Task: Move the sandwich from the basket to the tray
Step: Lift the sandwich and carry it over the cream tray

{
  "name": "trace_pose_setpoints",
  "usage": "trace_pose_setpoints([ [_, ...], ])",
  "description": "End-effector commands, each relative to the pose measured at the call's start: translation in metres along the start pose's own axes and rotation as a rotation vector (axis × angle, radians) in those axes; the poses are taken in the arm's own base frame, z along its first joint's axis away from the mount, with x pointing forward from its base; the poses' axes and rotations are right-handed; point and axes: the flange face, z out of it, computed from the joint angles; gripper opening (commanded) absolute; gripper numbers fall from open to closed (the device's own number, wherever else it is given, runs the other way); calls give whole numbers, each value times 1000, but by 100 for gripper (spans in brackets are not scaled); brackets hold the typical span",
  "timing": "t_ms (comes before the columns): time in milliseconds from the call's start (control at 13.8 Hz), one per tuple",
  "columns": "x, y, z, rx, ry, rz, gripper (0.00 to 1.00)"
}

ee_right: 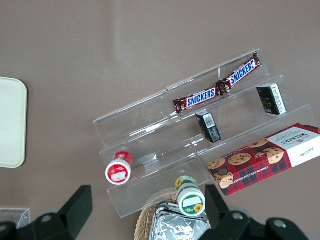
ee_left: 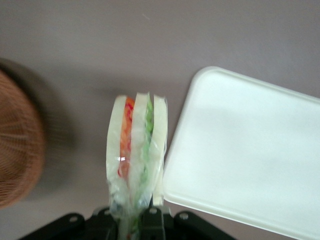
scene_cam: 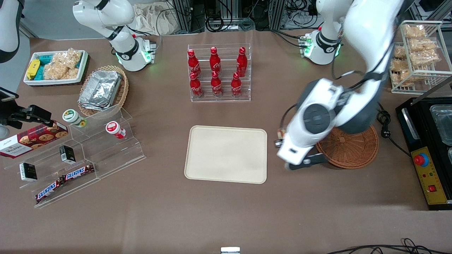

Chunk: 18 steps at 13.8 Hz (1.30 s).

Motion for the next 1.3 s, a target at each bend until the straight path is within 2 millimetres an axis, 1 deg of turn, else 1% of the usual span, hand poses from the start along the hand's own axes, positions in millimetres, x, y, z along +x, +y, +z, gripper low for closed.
trace_pose_setpoints([
  [0,1,42,33,-51,34,33,0],
  [217,-9,80,76,-117,74,83,0],
  [289,-9,82,87,-104,89,102,0],
  [434,-10,80,110,-52,99,128,0],
  [506,-13,82,114,-49,96,134,0],
  [578,-12,81,115,-49,95,133,19],
  [651,-12,81,114,-48,96,134,93],
  [723,-11,80,112,-48,98,132,100],
  [867,-6,74,99,-50,109,122,100],
  [1012,-10,66,64,-26,120,109,100],
  [1084,-14,59,38,-1,124,87,100],
  [1229,-19,33,-18,37,128,19,100],
])
